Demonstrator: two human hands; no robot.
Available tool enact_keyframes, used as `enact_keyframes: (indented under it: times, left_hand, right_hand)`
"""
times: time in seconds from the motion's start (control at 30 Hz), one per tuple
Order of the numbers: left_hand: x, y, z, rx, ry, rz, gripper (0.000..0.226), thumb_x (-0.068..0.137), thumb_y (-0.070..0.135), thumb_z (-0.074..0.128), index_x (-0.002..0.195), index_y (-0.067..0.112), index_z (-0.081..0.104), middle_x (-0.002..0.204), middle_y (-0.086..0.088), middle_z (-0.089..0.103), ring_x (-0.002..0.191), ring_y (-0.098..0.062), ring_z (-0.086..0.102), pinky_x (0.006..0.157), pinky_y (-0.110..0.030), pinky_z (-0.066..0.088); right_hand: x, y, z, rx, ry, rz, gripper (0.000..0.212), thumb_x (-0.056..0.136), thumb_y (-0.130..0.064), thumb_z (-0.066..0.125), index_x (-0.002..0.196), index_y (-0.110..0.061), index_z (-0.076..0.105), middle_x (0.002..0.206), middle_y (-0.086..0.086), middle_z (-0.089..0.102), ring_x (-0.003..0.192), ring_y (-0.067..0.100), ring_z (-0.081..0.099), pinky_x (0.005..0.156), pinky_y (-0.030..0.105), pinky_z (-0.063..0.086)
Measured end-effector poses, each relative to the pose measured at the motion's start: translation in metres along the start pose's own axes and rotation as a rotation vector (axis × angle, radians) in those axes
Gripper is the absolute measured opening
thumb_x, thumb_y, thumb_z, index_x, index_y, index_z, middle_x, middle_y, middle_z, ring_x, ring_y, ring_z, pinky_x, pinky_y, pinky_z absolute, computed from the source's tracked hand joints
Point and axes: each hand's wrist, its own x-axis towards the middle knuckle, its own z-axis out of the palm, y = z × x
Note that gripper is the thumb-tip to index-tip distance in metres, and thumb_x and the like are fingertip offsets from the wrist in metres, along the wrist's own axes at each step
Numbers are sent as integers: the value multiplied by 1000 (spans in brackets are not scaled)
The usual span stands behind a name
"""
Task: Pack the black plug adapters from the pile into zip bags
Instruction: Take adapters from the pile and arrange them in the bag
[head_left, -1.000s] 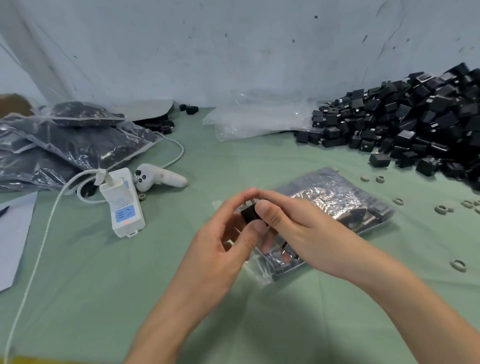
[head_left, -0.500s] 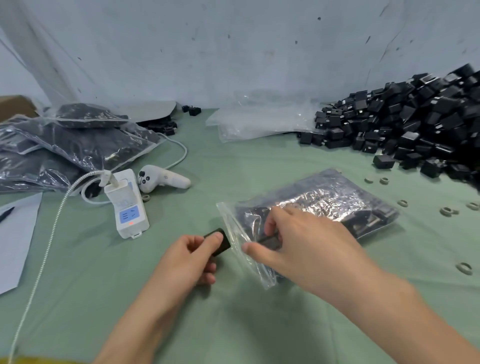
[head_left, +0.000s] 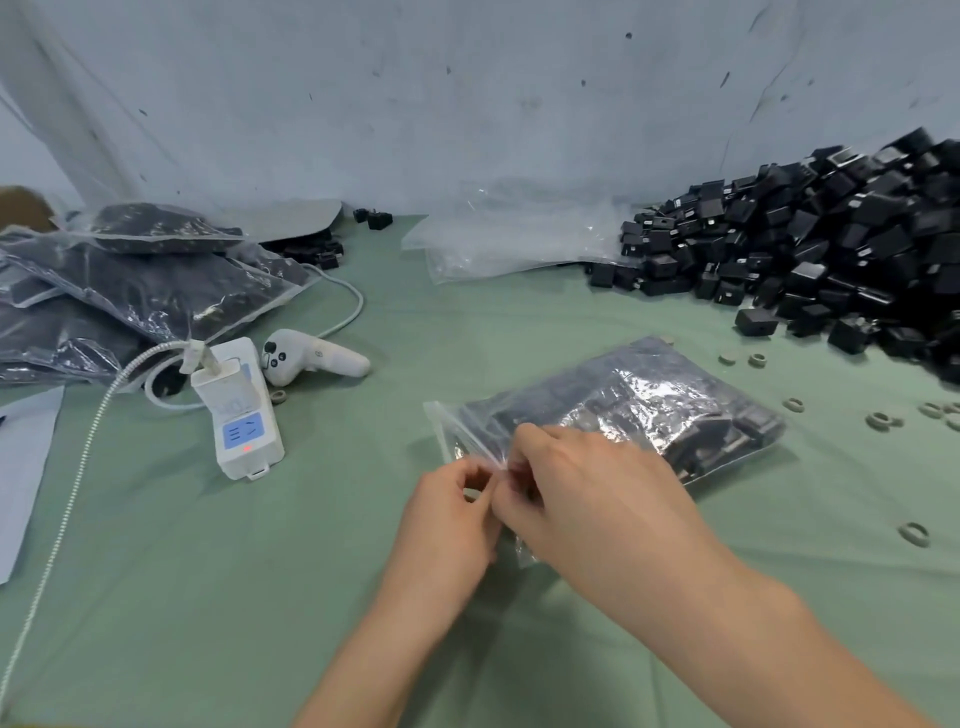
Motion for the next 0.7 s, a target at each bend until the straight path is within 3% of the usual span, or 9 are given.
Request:
enact_keyframes:
  times: [0.13,0.27,0.43,0.5,0.6,0.7]
  left_hand:
    - [-3,0,-3,-112,-6,-41,41,103,16,44,65,12,58,55,-7,59,47,-18,54,53,-30,45]
    - [-6,0,-11,-151,-181,-102,39,97,-3,43,80,18,71,57,-1,60,48,-16,52,49,-23,45]
    - [-2,5,-11,-91,-278,-71,64,84,-17,34,61,29,72,54,1,56,48,-12,47,46,-21,40]
    - [-1,6,-16,-151,-294,-77,59,82,-19,32,70,22,74,58,3,61,48,-10,48,42,-21,39]
    - [1,5,-24,-301,-293,-99,43,73,-11,42,97,6,72,82,-3,72,46,-13,48,39,-21,37]
    - [-2,5,-19,-325,-371,-131,39,59,3,43,89,8,67,70,-7,63,42,-14,46,37,-20,35]
  right_hand:
    - [1,4,0,68,-21,3,23,94,-49,37,89,-29,46,92,-8,61,82,22,62,65,34,41]
    - [4,9,0,124,-43,17,22,93,-48,42,89,-28,50,91,-7,63,84,22,60,67,33,43]
    - [3,10,0,172,-43,22,19,93,-48,46,86,-31,47,88,-8,64,84,22,61,66,33,41]
    - [2,12,-2,194,-35,27,18,93,-48,46,86,-31,49,82,-9,61,82,20,60,65,32,38]
    - [2,13,-3,210,-24,15,20,94,-46,46,86,-29,54,77,-9,60,79,19,60,65,32,40]
    - [3,14,-2,248,-36,28,20,93,-45,47,87,-29,56,77,-8,62,79,20,60,68,33,45]
